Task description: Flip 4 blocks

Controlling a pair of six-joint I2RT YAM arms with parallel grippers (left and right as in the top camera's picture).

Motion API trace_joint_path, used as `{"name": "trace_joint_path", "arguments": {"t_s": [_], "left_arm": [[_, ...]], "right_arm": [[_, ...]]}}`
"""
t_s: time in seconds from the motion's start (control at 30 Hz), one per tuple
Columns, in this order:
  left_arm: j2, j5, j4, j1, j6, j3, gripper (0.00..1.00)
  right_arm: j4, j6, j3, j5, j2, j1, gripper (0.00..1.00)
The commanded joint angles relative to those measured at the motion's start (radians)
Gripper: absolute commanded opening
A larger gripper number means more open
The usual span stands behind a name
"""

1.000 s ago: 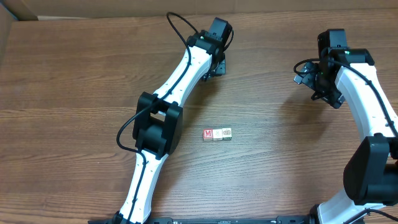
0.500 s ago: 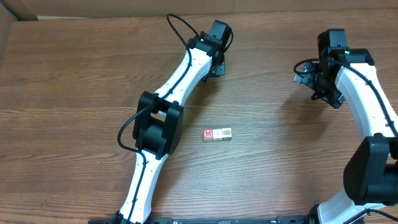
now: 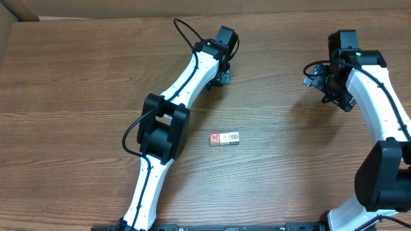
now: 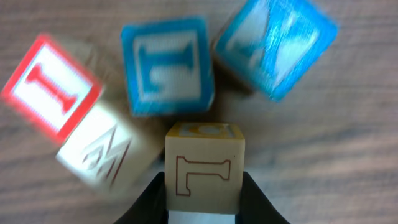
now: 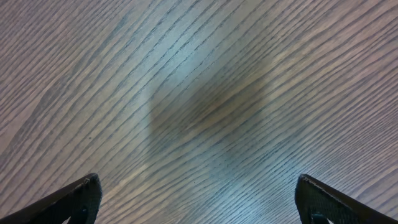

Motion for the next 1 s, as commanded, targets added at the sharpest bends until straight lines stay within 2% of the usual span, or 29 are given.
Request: {"name": "trace_joint_path", "arguments": {"t_s": [0.0, 0.17, 0.23, 0.43, 0.57, 0.63, 0.73, 0.77, 0.83, 0.97], "left_arm": [[-0.112, -0.013, -0.05, -0.004, 0.017, 0.045, 0.18], [-0.207, 0.12, -0.195, -0.004, 0.017, 0.045, 0.19], [-0.224, 0.167, -0.277, -0.004, 0.017, 0.045, 0.22], [-0.201, 0.171, -0.551, -0.004, 0.068, 0.043, 0.25], [-0.19, 0.171, -0.618, -0.004, 0.084, 0.032, 0.23], [-0.19, 0.171, -0.638, -0.004, 0.097, 0.017, 0.3], [-0.19, 0.171, -0.654, -0.003, 0.103, 0.011, 0.59], [-0.19, 0.171, -0.655, -0.002, 0.104, 0.011, 0.64], [-0.19, 0.171, -0.655, 0.0, 0.104, 0.011, 0.67], [-0.196, 0.165, -0.656, 0.001, 0.103, 0.011, 0.66]], "right_arm": [[0.003, -0.004, 0.012, 0.008, -0.019, -0.001, 1.0], [0.003, -0.004, 0.012, 0.008, -0.019, -0.001, 1.0], [0.003, -0.004, 0.012, 0.008, -0.019, -0.001, 1.0], [0.003, -0.004, 0.012, 0.008, -0.019, -0.001, 1.0], [0.003, -0.004, 0.012, 0.008, -0.019, -0.001, 1.0], [0.003, -0.004, 0.012, 0.008, -0.019, -0.001, 1.0], [0.003, -0.004, 0.012, 0.008, -0.019, -0.001, 1.0], [0.003, -0.004, 0.012, 0.008, -0.019, -0.001, 1.0], [0.003, -0.004, 0.012, 0.008, -0.019, -0.001, 1.0], [0.003, -0.004, 0.012, 0.008, -0.019, -0.001, 1.0]]}}
